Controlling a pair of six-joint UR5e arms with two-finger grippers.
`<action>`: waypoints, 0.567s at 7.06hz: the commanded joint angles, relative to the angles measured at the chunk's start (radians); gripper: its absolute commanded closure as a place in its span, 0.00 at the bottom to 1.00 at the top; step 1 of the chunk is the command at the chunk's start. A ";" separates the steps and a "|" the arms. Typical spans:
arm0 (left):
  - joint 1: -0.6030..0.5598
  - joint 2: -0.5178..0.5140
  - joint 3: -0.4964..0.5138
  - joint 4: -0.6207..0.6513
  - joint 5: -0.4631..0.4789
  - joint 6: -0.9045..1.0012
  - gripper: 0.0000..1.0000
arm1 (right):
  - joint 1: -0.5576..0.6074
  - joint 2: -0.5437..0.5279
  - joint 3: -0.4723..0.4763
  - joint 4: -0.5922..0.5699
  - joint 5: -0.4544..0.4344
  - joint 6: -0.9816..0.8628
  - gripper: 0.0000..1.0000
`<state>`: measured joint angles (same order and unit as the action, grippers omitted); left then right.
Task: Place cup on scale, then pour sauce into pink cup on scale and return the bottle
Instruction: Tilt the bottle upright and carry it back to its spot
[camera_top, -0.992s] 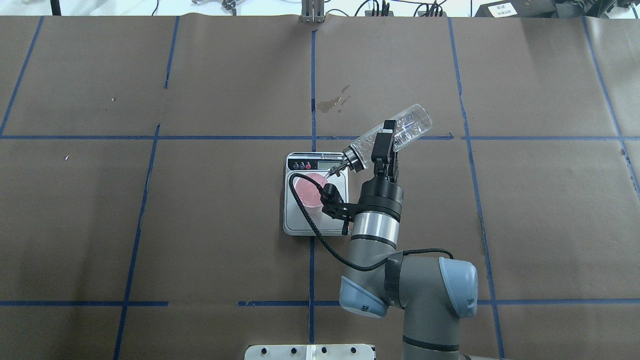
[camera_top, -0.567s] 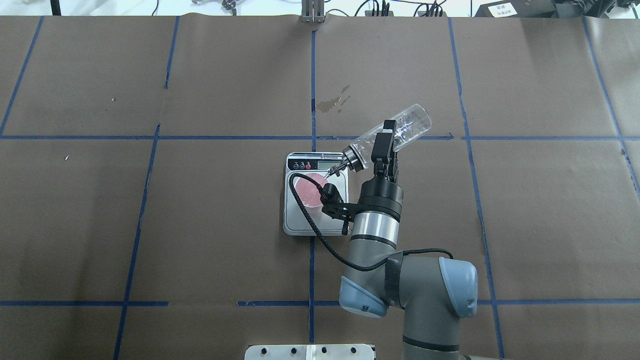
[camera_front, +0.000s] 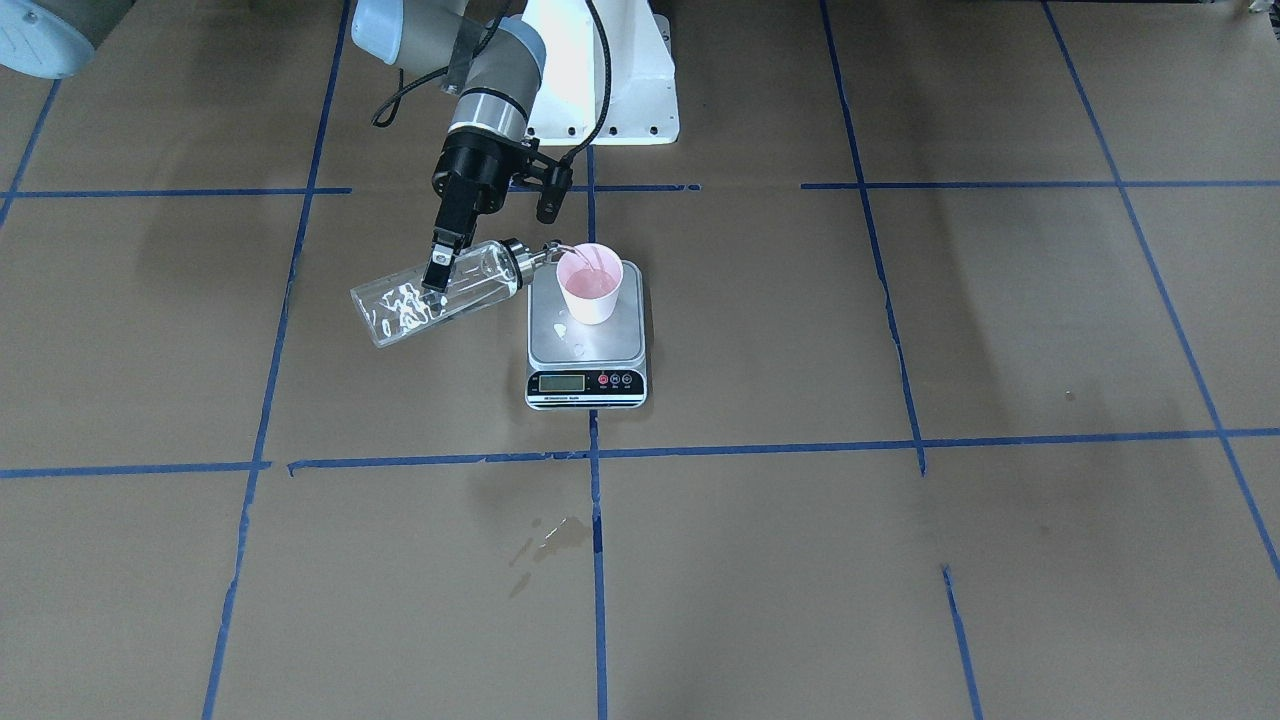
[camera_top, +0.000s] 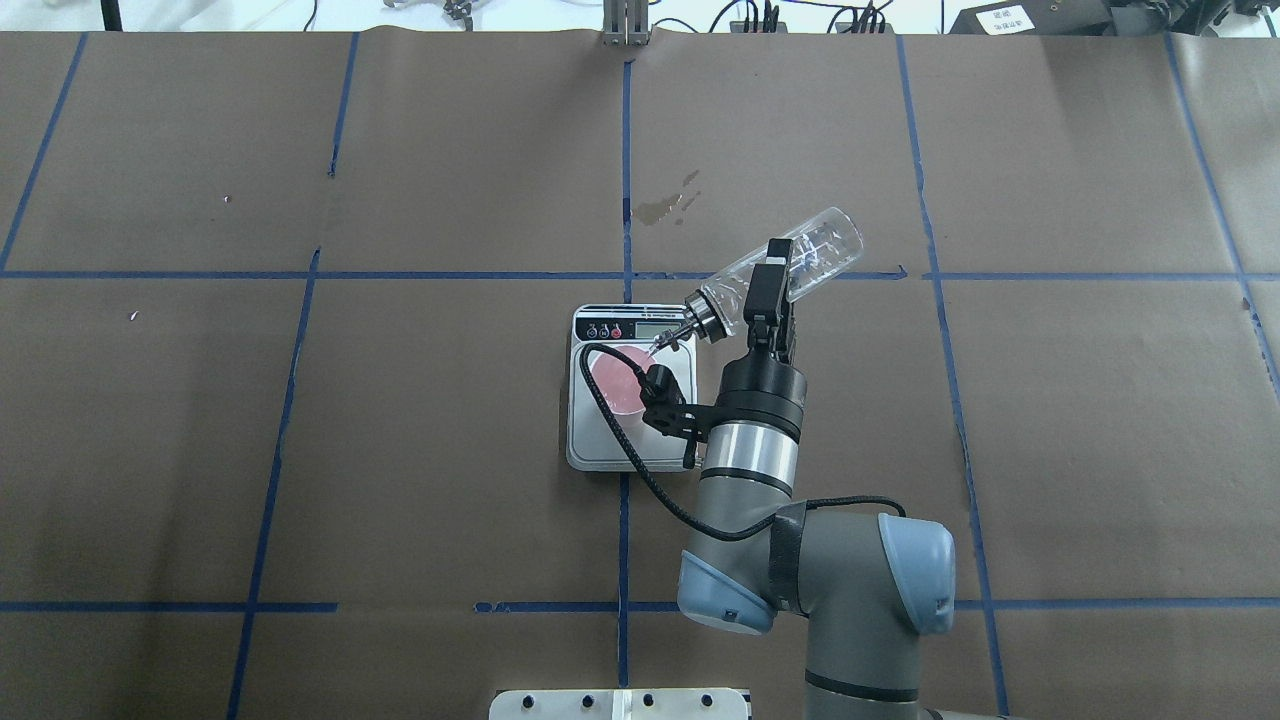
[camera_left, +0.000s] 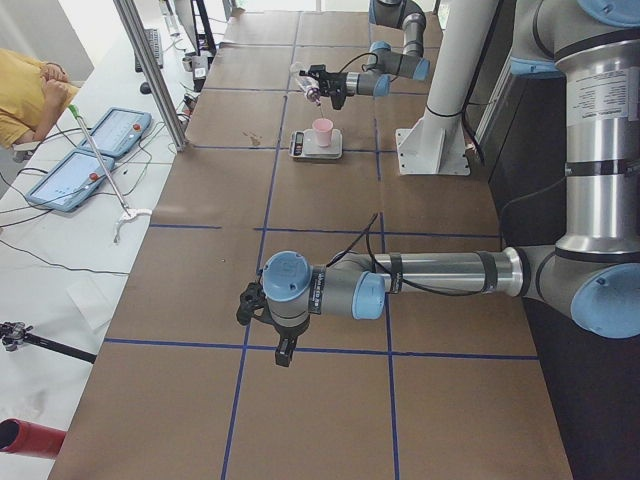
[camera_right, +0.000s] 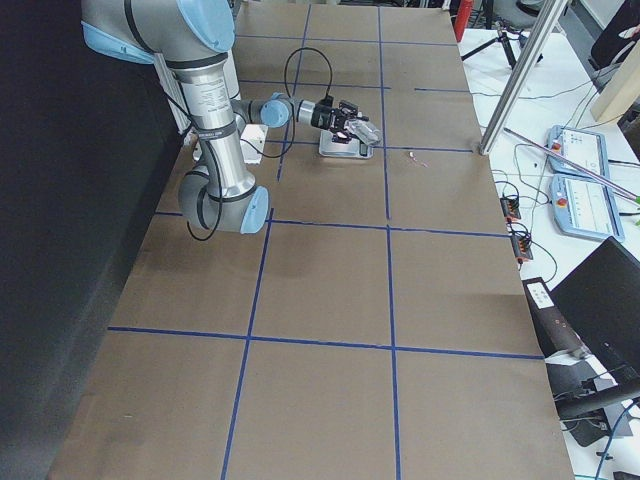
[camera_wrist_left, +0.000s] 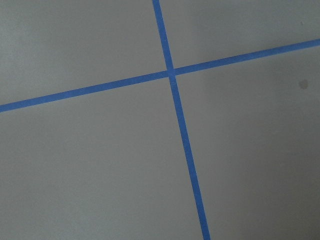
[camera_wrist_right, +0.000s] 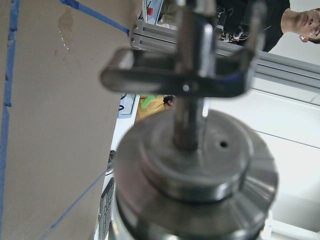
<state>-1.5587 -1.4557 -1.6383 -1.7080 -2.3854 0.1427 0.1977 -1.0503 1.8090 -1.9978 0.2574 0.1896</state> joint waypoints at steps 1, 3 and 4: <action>-0.001 0.000 0.000 0.001 0.000 0.000 0.00 | -0.007 -0.036 0.000 0.282 0.079 0.083 1.00; -0.001 0.002 0.000 -0.001 0.000 0.002 0.00 | -0.011 -0.118 0.001 0.649 0.193 0.193 1.00; -0.001 0.002 -0.002 -0.001 0.000 0.002 0.00 | -0.007 -0.146 0.007 0.730 0.259 0.276 1.00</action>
<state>-1.5600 -1.4548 -1.6385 -1.7087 -2.3853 0.1436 0.1887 -1.1540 1.8110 -1.4271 0.4330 0.3635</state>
